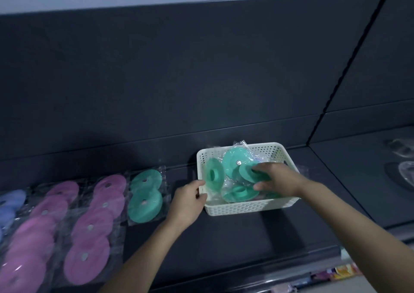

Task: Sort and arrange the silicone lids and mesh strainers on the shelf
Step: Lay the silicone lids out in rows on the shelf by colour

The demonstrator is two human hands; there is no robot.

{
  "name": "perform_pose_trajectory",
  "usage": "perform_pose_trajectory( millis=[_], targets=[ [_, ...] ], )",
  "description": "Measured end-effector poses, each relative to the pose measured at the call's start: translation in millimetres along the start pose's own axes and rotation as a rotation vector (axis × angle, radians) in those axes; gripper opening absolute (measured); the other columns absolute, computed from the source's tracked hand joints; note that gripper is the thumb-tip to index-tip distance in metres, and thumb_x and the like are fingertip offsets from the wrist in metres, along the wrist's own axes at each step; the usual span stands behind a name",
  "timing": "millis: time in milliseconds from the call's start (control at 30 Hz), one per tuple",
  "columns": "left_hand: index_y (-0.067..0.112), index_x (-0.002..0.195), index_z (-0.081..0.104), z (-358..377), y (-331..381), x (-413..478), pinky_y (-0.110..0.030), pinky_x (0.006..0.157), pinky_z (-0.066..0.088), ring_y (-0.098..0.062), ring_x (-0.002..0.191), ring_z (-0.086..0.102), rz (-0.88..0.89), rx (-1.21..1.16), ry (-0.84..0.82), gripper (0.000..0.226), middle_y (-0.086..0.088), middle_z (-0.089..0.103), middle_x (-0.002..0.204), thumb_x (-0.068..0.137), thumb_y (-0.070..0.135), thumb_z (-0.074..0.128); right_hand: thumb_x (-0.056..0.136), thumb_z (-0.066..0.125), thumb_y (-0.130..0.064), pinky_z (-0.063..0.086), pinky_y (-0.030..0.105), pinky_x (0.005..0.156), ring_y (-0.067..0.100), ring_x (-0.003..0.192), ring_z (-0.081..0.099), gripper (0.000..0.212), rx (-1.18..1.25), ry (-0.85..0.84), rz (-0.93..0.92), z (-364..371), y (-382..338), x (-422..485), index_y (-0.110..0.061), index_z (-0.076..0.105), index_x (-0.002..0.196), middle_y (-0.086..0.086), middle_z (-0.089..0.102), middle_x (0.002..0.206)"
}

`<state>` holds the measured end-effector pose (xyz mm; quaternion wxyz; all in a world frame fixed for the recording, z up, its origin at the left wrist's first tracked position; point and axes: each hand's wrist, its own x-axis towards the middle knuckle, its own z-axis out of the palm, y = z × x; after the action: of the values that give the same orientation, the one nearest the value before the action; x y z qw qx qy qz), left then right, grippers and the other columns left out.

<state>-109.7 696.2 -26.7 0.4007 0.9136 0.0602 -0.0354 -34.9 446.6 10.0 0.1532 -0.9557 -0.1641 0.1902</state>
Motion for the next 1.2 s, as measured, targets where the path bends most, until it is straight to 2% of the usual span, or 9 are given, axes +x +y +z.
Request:
perform_pose_trajectory(
  millis=[100, 267, 500, 667, 800, 900, 1033, 1100, 1200],
  targets=[
    [0.013, 0.134, 0.052, 6.4, 7.7, -4.7, -0.010, 0.090, 0.033, -0.014, 0.119, 0.052, 0.069, 0.106, 0.024, 0.042, -0.002, 0.053, 0.135, 0.092, 0.015, 0.055, 0.077, 0.076, -0.030, 0.031, 0.023, 0.109, 0.014, 0.131, 0.040, 0.074, 0.000, -0.128, -0.040, -4.6, 18.4, -0.4, -0.024, 0.041, 0.142, -0.009, 0.042, 0.144],
    [0.009, 0.132, 0.053, 16.9, 28.4, -12.8, -0.014, 0.107, 0.013, -0.013, 0.140, 0.025, 0.275, 0.250, 0.086, 0.043, -0.002, 0.031, 0.151, 0.095, 0.032, 0.053, 0.074, 0.076, -0.038, 0.042, 0.026, 0.096, 0.017, 0.116, 0.051, 0.064, -0.124, -0.037, -0.183, 3.4, 23.9, 9.3, -0.022, 0.051, 0.131, -0.007, 0.054, 0.128],
    [0.016, 0.133, 0.048, 37.5, 57.4, -2.6, -0.028, 0.098, 0.040, -0.016, 0.120, 0.048, 0.293, 0.360, -0.148, 0.057, 0.000, 0.052, 0.132, 0.089, 0.053, 0.053, 0.085, 0.061, -0.028, 0.050, 0.036, 0.078, 0.022, 0.089, 0.063, 0.021, -0.064, 0.287, -0.268, 8.7, 18.9, 8.9, -0.018, 0.067, 0.102, 0.001, 0.070, 0.098],
    [0.021, 0.146, 0.019, 40.1, 70.0, 12.0, -0.036, 0.089, 0.047, -0.025, 0.117, 0.052, 0.294, 0.427, -0.079, 0.070, -0.005, 0.044, 0.139, 0.091, 0.041, 0.056, 0.088, 0.053, -0.011, 0.046, 0.032, 0.065, 0.019, 0.067, 0.057, 0.015, 0.101, 0.446, -0.212, 4.3, 7.0, 7.5, -0.013, 0.068, 0.092, 0.000, 0.065, 0.075],
    [0.029, 0.148, -0.008, 45.1, 74.2, 18.4, -0.038, 0.108, 0.032, -0.027, 0.137, 0.026, 0.399, 0.462, 0.055, 0.094, -0.006, 0.009, 0.153, 0.086, 0.033, 0.063, 0.089, 0.055, -0.006, 0.036, 0.012, 0.056, 0.000, 0.057, 0.050, 0.016, 0.323, 0.487, -0.212, -5.4, 4.5, 4.8, -0.011, 0.069, 0.087, -0.010, 0.058, 0.064],
    [0.026, 0.149, 0.004, 51.5, 72.2, 28.1, -0.046, 0.112, 0.024, -0.031, 0.136, 0.025, 0.645, 0.635, 0.256, 0.100, -0.013, 0.025, 0.149, 0.074, 0.028, 0.070, 0.090, 0.058, -0.007, 0.038, 0.012, 0.060, -0.005, 0.059, 0.054, 0.015, 0.332, 0.398, -0.266, -10.6, 3.7, 4.1, -0.013, 0.073, 0.090, -0.017, 0.063, 0.069],
    [0.018, 0.148, 0.015, 46.4, 79.2, 36.2, -0.040, 0.090, 0.043, -0.033, 0.111, 0.055, 0.495, 0.754, -0.004, 0.069, -0.010, 0.055, 0.123, 0.092, 0.031, 0.052, 0.091, 0.061, -0.011, 0.048, 0.018, 0.078, 0.003, 0.081, 0.064, 0.015, 0.382, 0.348, -0.245, -5.5, 2.3, 6.1, -0.015, 0.074, 0.098, -0.012, 0.072, 0.089],
    [0.012, 0.132, 0.041, 42.3, 77.8, 39.5, -0.036, 0.069, 0.045, -0.035, 0.093, 0.063, 0.488, 0.833, -0.037, 0.040, -0.011, 0.064, 0.104, 0.092, 0.019, 0.046, 0.091, 0.062, -0.013, 0.047, 0.016, 0.080, 0.007, 0.084, 0.064, 0.016, 0.440, 0.445, -0.166, -6.1, 5.6, 5.6, -0.014, 0.073, 0.103, -0.011, 0.069, 0.092],
    [0.009, 0.117, 0.051, 33.2, 72.2, 48.2, -0.035, 0.064, 0.046, -0.034, 0.084, 0.066, 0.442, 0.761, 0.059, 0.026, -0.011, 0.068, 0.093, 0.092, 0.012, 0.044, 0.090, 0.059, -0.007, 0.051, 0.024, 0.080, 0.014, 0.081, 0.065, 0.019, 0.474, 0.663, -0.064, -10.5, 15.2, 3.2, -0.013, 0.072, 0.102, -0.002, 0.070, 0.096]
  ],
)
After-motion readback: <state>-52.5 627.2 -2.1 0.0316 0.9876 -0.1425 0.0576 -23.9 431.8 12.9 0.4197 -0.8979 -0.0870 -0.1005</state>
